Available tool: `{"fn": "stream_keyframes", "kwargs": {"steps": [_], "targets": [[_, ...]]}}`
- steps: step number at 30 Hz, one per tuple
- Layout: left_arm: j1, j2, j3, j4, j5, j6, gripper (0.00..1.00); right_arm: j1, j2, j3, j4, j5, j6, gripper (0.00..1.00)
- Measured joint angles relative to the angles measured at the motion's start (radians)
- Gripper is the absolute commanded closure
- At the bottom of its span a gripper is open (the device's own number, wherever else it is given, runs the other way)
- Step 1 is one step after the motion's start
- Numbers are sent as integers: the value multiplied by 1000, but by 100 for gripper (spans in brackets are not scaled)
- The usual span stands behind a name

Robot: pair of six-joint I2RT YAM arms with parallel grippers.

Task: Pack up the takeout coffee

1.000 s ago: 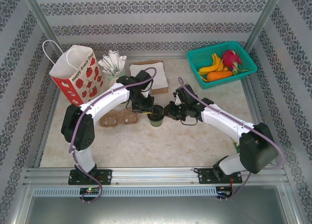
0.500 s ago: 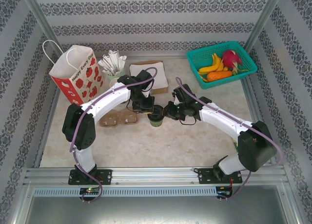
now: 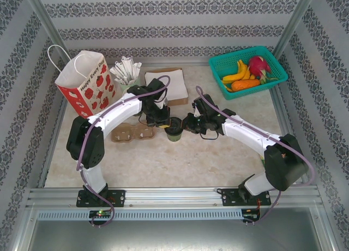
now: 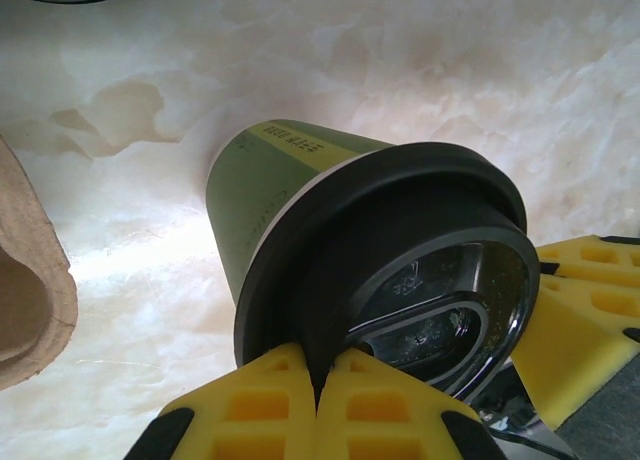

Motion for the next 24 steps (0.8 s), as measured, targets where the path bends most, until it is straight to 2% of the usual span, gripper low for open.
{"fn": "stream_keyframes", "kwargs": {"steps": [4,7,10,18,24], "targets": [[17,1,-11,9,42,5,100,0,-1,-8,24,-9,0,82],[19,3,5,-6,33,19,100,-3,-7,-2,27,-24,0,77],[12,7,62,-63,-21,50,100,-5,-6,8,26,-50,0,74],[-37,54,198,-219,-223,130,100,-43,1,56,-6,-103,2,73],[-70,66,233,-249,-264,154,100,-88,16,67,-5,-128,3,71]]}}
